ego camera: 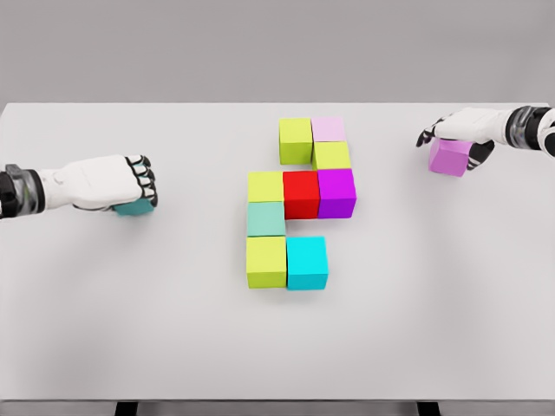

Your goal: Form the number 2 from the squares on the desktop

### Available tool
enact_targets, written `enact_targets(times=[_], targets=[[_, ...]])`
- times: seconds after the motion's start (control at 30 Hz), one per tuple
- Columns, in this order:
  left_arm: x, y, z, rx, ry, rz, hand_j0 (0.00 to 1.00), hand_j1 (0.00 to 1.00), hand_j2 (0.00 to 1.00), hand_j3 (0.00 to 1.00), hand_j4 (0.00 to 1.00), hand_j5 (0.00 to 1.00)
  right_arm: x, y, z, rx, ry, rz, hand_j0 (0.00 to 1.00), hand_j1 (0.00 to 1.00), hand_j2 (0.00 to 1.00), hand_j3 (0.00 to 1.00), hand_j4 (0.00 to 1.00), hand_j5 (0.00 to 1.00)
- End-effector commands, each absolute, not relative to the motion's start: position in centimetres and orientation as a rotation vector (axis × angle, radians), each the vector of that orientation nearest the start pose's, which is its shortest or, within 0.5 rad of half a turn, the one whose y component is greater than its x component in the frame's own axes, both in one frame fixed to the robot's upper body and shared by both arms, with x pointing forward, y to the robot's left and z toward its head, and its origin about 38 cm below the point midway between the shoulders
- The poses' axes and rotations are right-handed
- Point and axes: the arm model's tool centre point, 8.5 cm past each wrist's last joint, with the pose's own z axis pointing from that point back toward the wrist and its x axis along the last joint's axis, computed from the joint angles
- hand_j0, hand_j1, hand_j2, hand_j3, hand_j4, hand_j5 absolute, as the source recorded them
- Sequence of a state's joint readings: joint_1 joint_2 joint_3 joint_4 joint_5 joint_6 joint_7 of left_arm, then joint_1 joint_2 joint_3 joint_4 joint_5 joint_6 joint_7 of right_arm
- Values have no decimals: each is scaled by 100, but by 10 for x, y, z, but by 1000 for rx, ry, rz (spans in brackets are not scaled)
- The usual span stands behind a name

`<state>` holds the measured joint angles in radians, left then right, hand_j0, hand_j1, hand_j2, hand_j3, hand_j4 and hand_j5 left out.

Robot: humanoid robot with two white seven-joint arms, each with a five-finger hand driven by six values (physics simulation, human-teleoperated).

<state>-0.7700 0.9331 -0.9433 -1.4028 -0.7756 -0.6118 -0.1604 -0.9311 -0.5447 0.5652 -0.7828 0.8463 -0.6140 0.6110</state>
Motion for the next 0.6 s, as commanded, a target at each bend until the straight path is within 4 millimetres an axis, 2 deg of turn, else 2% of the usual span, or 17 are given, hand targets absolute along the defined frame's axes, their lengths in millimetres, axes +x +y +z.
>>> enact_targets(times=[0.0,0.1,0.17,0.27,0.57], targets=[[436,318,176,-820,1580,3017,63,63,63,63,63,63,538,-353,190,-618,-906,2013,75,75,75,75,75,75],[438,317,179,-829,1577,3014,64,64,64,64,64,64,538,-353,191,-620,-907,2012,70,70,70,70,70,70],[445,307,178,-824,1602,3001,64,64,64,64,64,64,539,-353,193,-623,-913,2011,66,66,66,66,66,66],[449,308,181,-837,1590,3007,64,64,64,64,64,64,539,-354,194,-626,-912,2010,59,59,59,59,59,59],[474,287,184,-860,1659,2980,64,64,64,64,64,64,540,-355,197,-631,-923,2001,57,57,57,57,57,57]])
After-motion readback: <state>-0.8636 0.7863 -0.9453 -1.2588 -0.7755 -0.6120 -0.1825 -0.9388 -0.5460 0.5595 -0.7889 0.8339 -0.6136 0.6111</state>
